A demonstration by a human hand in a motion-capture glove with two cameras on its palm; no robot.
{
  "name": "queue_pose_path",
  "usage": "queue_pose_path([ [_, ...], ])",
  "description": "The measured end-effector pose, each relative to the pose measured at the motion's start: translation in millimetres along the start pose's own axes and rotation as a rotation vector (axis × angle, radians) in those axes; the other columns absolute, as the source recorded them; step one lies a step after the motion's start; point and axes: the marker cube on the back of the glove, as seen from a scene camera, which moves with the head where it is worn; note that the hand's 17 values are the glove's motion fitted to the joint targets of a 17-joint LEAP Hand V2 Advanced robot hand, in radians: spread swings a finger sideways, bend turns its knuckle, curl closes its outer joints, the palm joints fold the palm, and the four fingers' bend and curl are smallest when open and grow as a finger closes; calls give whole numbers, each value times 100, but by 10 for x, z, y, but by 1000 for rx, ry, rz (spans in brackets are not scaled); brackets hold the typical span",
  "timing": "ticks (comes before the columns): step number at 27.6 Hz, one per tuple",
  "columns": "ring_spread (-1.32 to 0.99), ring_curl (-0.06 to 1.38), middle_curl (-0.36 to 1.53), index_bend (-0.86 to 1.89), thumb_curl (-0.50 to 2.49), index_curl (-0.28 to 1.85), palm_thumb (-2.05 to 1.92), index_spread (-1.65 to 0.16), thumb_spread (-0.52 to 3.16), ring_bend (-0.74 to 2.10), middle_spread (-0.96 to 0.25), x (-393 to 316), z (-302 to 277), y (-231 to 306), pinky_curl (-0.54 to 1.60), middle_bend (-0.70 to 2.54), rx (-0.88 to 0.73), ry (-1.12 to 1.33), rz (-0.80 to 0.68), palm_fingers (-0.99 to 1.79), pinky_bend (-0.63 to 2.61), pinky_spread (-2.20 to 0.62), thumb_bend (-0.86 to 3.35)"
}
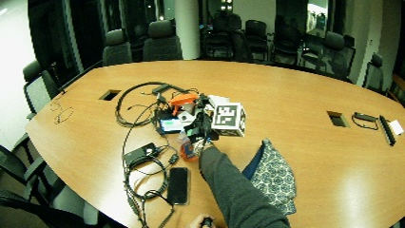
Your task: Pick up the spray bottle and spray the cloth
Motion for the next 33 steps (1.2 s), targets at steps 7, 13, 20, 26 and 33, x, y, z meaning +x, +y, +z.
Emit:
queue_pose_path([
  [7,-19,42,49,18,74,56,92,-29,57,56,-21,88,203,38,40,51,-155,41,118,102,39,-17,-3],
  [13,-14,41,44,5,68,49,87,-33,76,43,-14,49,245,51,44,33,-308,170,119,44,46,5,-4],
  [20,-9,36,40,10,58,38,73,-36,90,43,-9,-134,-249,150,37,28,-342,523,32,35,37,19,-7],
  [26,-7,34,38,14,51,35,64,-38,97,40,-6,-307,-691,343,34,26,-431,765,2,37,32,25,-5],
  [33,-5,33,35,17,45,34,60,-41,102,40,-4,-347,-1165,835,33,18,-510,910,-8,34,30,27,-4],
])
